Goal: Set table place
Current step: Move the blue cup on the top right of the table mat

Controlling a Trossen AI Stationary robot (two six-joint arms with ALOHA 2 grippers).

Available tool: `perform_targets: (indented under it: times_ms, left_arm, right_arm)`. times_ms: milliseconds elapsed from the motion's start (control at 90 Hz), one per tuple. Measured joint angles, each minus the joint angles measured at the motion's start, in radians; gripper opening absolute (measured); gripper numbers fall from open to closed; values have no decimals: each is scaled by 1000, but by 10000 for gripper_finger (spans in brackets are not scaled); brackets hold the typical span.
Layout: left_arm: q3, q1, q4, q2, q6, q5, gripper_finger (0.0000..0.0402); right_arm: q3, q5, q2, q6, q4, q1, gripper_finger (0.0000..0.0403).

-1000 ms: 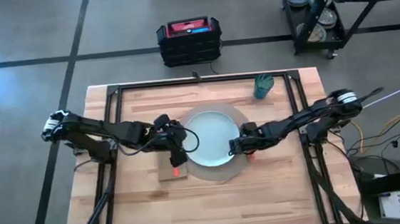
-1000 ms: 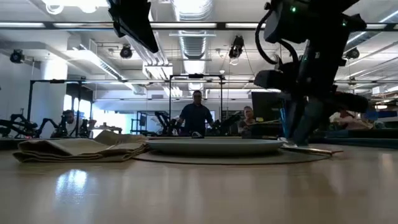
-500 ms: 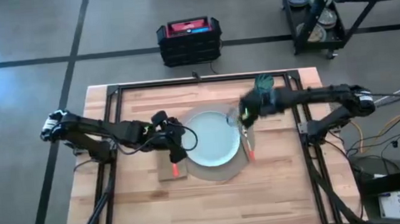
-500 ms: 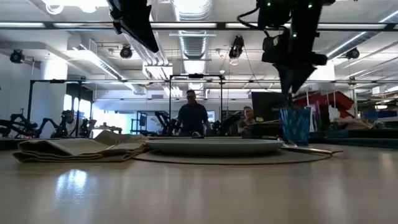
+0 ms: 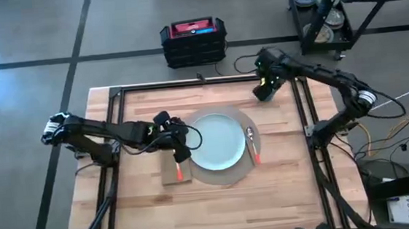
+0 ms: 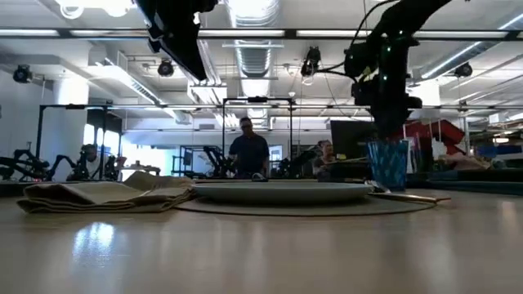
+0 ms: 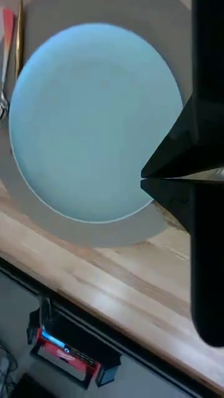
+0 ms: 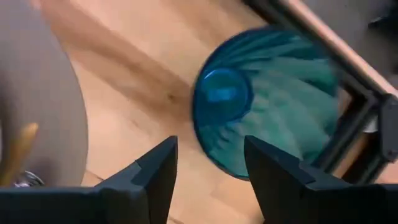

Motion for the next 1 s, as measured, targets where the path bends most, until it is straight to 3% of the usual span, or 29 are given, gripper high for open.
perform_targets:
  times_ms: [311, 556, 644, 722, 1000]
  left_arm:
    - [4, 91, 2, -6, 93, 0, 0]
    - [4, 146, 8, -14, 142, 2, 0]
    - [4, 152, 7, -23, 142, 2, 0]
    - [4, 152, 0, -32, 142, 3, 0]
    - [4, 151, -41, -35, 123, 4, 0]
  right_arm:
    - [-10, -1, 13, -38, 50, -2, 156]
    - [-67, -83, 56, -35, 103, -1, 86]
    - [-76, -127, 82, -26, 70, 4, 40]
    - [-78, -118, 84, -23, 45, 37, 9]
    - [-16, -131, 62, 47, 22, 228, 2]
